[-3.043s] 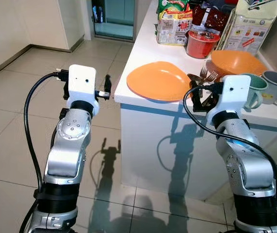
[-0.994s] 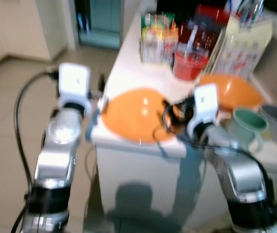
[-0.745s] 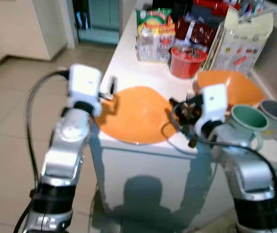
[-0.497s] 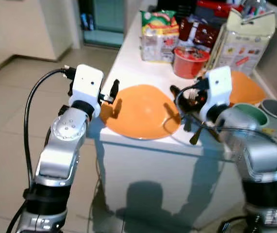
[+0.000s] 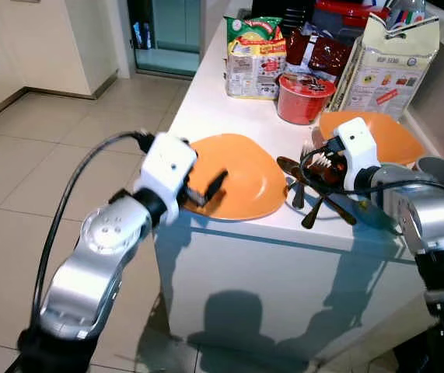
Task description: Setting the table
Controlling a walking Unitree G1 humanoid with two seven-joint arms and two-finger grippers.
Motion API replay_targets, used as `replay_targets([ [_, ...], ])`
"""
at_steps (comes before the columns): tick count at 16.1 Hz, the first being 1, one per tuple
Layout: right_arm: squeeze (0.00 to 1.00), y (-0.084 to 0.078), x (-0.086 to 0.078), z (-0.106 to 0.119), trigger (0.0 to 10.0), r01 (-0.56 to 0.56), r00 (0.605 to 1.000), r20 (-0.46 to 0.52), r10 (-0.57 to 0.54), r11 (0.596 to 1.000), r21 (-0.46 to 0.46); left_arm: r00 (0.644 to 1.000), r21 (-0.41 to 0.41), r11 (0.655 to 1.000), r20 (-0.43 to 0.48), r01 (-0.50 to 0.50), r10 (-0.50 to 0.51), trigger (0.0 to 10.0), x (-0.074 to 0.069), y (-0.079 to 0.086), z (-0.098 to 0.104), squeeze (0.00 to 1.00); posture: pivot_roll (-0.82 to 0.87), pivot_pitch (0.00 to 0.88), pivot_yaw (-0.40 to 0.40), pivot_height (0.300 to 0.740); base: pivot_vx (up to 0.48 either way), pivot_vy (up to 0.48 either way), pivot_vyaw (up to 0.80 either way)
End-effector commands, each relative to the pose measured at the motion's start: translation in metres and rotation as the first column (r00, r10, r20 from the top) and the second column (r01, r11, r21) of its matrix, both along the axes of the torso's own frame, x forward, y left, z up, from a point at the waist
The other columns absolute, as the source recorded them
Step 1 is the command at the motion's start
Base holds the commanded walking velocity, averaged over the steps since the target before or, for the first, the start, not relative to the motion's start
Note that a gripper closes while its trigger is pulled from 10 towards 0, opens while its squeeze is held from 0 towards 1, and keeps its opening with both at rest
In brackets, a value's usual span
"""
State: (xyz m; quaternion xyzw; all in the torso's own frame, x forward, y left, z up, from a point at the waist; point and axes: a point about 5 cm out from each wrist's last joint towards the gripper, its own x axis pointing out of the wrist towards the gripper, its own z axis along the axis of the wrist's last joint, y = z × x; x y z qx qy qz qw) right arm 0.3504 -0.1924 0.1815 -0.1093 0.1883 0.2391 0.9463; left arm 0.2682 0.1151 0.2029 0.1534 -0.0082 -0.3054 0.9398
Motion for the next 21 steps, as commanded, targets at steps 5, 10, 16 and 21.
replay_targets([
  [5,0.36,-0.001,0.005,0.011,10.0,-0.113,0.991,-0.071,0.109,0.992,-0.061,0.988,0.018,0.990,-0.067,0.138,-0.136,10.0,-0.014,-0.010,-0.002,0.00,-0.01,0.000,-0.066,0.740,0.000,0.000,0.00],
  [10,0.00,-0.013,0.011,0.008,10.0,-0.143,0.975,-0.184,0.125,0.986,-0.088,0.985,0.017,0.988,-0.077,0.153,-0.152,10.0,-0.012,-0.015,-0.001,0.00,-0.03,0.000,-0.047,0.740,0.000,0.000,0.00],
  [16,0.00,-0.016,0.017,-0.012,10.0,-0.170,0.946,-0.300,0.124,0.976,-0.133,0.980,0.021,0.984,-0.087,0.179,-0.177,10.0,-0.010,-0.019,-0.002,0.00,-0.04,0.000,-0.035,0.740,0.000,0.000,0.00],
  [21,0.00,-0.008,0.024,-0.013,3.4,-0.189,0.936,-0.321,0.146,0.976,-0.108,0.982,0.021,0.985,-0.088,0.171,-0.168,10.0,-0.009,-0.020,-0.003,0.00,-0.04,0.000,-0.043,0.740,0.000,0.000,0.00],
])
